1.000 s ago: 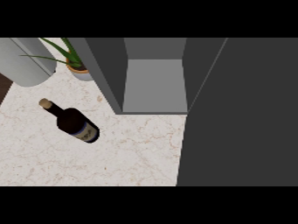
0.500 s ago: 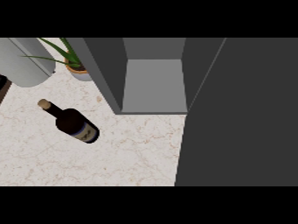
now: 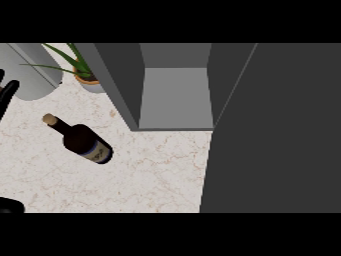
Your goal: Pick up the wine, place it into the cabinet and close the cabinet
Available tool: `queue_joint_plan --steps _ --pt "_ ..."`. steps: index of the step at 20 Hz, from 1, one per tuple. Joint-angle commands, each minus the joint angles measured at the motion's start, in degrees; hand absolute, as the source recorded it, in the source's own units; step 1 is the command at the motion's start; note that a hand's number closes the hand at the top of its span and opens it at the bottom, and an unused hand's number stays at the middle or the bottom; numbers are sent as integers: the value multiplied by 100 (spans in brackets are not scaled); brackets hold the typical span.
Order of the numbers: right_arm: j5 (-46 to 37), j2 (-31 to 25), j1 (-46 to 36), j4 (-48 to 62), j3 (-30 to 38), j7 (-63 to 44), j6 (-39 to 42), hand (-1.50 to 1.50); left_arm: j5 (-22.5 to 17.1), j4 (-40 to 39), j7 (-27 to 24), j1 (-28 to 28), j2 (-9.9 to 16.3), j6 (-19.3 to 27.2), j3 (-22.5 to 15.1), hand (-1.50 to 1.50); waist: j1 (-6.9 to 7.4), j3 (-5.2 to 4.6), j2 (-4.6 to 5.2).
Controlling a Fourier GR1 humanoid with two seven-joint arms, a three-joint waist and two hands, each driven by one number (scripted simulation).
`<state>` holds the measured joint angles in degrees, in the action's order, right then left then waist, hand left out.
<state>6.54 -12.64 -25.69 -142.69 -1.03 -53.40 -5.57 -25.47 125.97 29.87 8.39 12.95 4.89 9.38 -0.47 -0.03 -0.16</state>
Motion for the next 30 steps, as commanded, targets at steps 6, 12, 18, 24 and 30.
queue_joint_plan --steps 6,12,18,24,30 --pt "541 -143 -237 -841 361 -706 -93 -150 521 -524 -716 -464 -254 -301 -168 -150 6 1 -3" --pt "353 28 -133 -642 148 -469 -99 -150 562 -1367 -1074 -295 -250 -596 -119 -150 12 2 8" --pt "-64 87 -757 -552 -155 -882 -470 -150 727 -2172 -1904 -725 -456 -985 -88 -150 13 -4 4" --pt "642 -249 -952 -249 519 -855 -167 -150 891 -2596 -2527 -948 -475 -1258 18 -150 29 1 7" --pt "400 -189 -873 -551 308 -1064 -318 -150 1211 -3610 -3454 -973 -630 -1513 -45 -150 2 -1 4"
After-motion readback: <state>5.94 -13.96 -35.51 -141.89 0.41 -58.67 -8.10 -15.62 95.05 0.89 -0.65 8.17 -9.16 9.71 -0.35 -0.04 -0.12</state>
